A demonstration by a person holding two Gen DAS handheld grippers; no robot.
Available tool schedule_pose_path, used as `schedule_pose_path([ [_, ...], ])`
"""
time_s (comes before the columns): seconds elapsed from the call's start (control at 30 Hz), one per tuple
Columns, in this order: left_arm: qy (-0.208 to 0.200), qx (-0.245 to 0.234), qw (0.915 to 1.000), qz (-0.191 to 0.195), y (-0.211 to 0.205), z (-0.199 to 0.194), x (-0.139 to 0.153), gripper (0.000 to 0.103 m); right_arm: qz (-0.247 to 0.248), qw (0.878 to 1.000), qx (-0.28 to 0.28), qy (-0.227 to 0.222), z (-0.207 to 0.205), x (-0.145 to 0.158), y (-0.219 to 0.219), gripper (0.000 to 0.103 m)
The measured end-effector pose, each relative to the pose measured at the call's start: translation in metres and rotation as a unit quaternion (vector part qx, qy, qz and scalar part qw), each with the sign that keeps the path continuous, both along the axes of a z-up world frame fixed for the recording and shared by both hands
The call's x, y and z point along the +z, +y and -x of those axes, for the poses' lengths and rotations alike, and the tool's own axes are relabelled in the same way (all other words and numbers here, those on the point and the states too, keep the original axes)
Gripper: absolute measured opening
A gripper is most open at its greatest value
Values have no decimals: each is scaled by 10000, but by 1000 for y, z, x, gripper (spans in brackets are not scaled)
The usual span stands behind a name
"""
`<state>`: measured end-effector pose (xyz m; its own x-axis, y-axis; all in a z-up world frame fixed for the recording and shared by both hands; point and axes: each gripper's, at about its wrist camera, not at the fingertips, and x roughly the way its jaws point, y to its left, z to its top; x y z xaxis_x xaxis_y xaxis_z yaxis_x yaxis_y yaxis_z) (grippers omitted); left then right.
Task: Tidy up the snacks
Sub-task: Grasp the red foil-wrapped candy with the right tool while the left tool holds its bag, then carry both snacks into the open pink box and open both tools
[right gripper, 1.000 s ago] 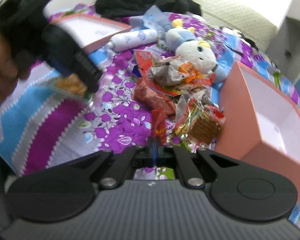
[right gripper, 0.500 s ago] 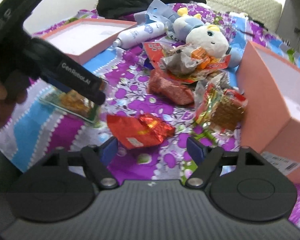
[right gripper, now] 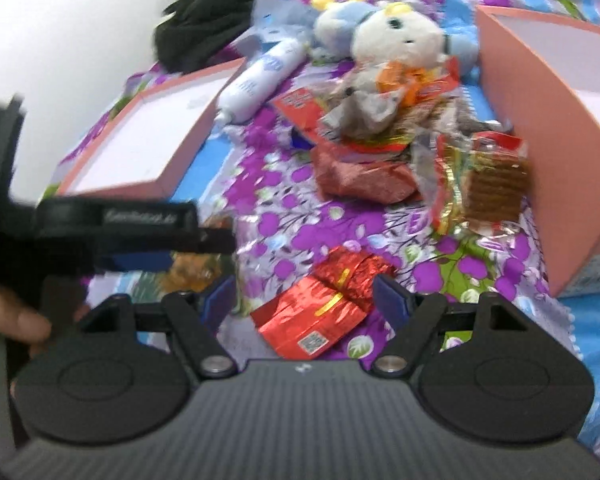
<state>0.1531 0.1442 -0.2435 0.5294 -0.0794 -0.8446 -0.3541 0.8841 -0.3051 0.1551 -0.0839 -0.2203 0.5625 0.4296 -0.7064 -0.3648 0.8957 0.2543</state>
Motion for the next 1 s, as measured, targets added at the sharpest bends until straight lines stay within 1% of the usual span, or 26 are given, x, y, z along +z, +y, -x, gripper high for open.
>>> schedule_pose_path([
  [0.03, 3, 4, 10000, 2, 0, -1, -1, 79, 88, 9999, -124, 6, -3, -3, 1, 77],
  [0.1, 10, -6, 10000, -46, 0, -2, -3, 78, 237, 9991, -328, 155, -13, -13, 2, 77],
  [0.13, 18, -27, 10000, -76, 0, -3, -4, 78, 203, 9989, -383, 204, -16, -18, 1, 77],
  [0.17, 25, -49, 9999, -106, -1, -4, -5, 78, 152, 9989, -395, 224, -19, -22, 1, 76],
  [0.23, 63, -128, 9996, -260, -4, -7, -7, 78, 236, 9988, -333, 261, -23, -29, 5, 74],
  [0.3, 132, -297, 9979, -560, -11, -11, -8, 78, 433, 9986, -234, 213, -24, -33, 13, 67],
  [0.33, 148, -349, 9971, -659, -14, -11, -9, 77, 567, 9982, -152, 134, -23, -34, 18, 62],
  [0.4, 174, -434, 9951, -869, -19, -12, -10, 72, 850, 9964, 29, -15, -22, -38, 25, 56],
  [0.43, 151, -503, 9943, -932, -21, -12, -9, 69, 882, 9961, 99, -33, -22, -38, 26, 52],
  [0.53, 90, -661, 9927, -1008, -21, -10, -3, 61, 799, 9967, 66, 104, -27, -32, 22, 46],
  [0.63, 61, -688, 9935, -909, -20, -7, 3, 56, 758, 9971, 44, 96, -27, -25, 16, 46],
  [0.8, -90, -688, 9940, -849, -26, 6, 22, 54, 666, 9978, 29, -21, -15, -6, 1, 46],
  [1.0, -325, -723, 9936, -810, -43, 27, 55, 54, 448, 9987, -1, -246, 11, 31, -17, 46],
])
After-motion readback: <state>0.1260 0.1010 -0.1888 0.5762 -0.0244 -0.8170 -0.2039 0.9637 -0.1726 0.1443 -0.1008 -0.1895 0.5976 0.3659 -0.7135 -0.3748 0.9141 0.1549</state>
